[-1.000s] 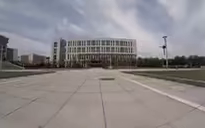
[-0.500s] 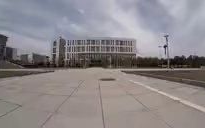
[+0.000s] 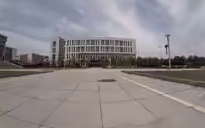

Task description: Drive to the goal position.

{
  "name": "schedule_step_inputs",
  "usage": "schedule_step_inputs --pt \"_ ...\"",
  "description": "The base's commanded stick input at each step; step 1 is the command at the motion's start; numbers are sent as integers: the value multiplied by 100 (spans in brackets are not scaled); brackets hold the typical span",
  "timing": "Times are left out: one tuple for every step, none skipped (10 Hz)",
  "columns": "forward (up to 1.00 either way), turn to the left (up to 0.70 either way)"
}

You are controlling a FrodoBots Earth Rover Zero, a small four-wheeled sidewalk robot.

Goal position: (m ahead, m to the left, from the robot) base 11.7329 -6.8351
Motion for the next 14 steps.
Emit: schedule_step_inputs --pt "70 0" --pt "70 0" --pt "70 0" --pt "70 0" --pt "70 0" --pt "70 0" --pt "70 0" --pt "70 0" --pt "70 0" --pt "70 0" --pt "70 0" --pt "70 0" --pt "70 0" --pt "70 0"
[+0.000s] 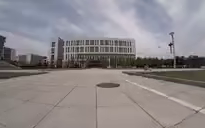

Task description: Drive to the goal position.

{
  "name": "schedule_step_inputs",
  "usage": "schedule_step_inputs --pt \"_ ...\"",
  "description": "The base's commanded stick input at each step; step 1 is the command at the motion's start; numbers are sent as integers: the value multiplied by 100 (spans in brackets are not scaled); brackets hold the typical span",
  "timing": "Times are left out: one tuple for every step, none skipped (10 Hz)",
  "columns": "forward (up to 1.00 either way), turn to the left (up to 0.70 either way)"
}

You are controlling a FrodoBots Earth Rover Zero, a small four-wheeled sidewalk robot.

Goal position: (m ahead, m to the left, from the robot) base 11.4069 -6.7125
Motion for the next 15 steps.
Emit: schedule_step_inputs --pt "70 0" --pt "70 0" --pt "70 0" --pt "70 0" --pt "70 0" --pt "70 0" --pt "70 0" --pt "70 0" --pt "70 0" --pt "70 0" --pt "70 0" --pt "70 0" --pt "70 0" --pt "70 0" --pt "70 0"
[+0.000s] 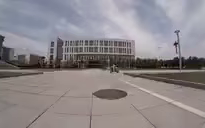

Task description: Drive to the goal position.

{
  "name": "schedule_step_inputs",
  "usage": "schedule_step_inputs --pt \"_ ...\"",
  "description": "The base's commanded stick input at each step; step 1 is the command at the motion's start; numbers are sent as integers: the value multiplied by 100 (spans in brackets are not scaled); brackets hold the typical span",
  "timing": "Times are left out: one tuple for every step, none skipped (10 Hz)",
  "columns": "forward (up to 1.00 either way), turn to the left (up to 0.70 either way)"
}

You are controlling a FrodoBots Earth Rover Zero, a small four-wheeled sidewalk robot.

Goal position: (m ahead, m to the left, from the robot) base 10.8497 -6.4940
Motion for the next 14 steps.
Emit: schedule_step_inputs --pt "70 0" --pt "70 0" --pt "70 0" --pt "70 0" --pt "70 0" --pt "70 0" --pt "70 0" --pt "70 0" --pt "70 0" --pt "70 0" --pt "70 0" --pt "70 0" --pt "70 0" --pt "70 0"
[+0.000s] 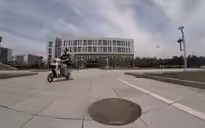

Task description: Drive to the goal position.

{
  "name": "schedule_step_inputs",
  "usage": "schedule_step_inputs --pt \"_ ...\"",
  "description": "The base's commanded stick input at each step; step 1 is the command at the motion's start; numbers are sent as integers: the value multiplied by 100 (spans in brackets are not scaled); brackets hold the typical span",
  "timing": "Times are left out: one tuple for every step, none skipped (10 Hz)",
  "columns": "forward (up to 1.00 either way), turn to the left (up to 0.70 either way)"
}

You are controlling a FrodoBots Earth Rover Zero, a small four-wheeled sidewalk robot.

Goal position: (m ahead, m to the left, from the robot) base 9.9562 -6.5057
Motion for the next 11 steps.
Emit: schedule_step_inputs --pt "70 0" --pt "70 0" --pt "70 0" --pt "70 0" --pt "70 0" --pt "70 0" --pt "70 0" --pt "70 0" --pt "70 0" --pt "70 0" --pt "70 0"
